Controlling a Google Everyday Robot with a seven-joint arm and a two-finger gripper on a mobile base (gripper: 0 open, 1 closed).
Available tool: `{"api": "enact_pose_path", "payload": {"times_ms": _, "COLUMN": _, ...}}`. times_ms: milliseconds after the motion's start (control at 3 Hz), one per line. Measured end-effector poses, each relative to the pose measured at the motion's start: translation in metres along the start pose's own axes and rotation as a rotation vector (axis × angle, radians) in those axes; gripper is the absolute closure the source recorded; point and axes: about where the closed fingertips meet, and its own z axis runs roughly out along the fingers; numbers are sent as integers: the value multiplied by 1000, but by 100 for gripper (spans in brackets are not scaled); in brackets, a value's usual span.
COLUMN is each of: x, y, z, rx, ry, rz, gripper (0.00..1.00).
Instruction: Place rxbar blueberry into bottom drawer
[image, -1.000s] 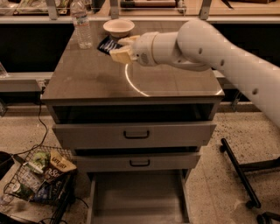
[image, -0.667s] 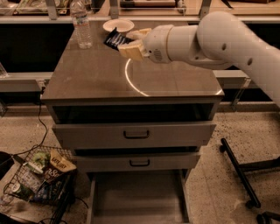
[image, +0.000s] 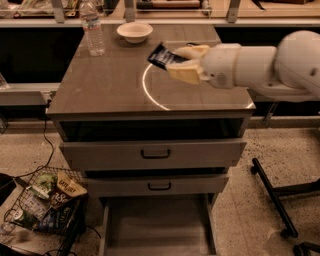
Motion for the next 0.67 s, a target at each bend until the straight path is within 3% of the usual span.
{"api": "enact_pose_path", "payload": {"times_ms": 333, "x": 40, "y": 16, "z": -69, "rx": -40, "ry": 52, "rz": 33, "gripper": 100}}
{"api": "enact_pose_path", "payload": {"times_ms": 667, "x": 73, "y": 39, "z": -108, "rx": -94, "ry": 119, "rz": 88, "gripper": 100}}
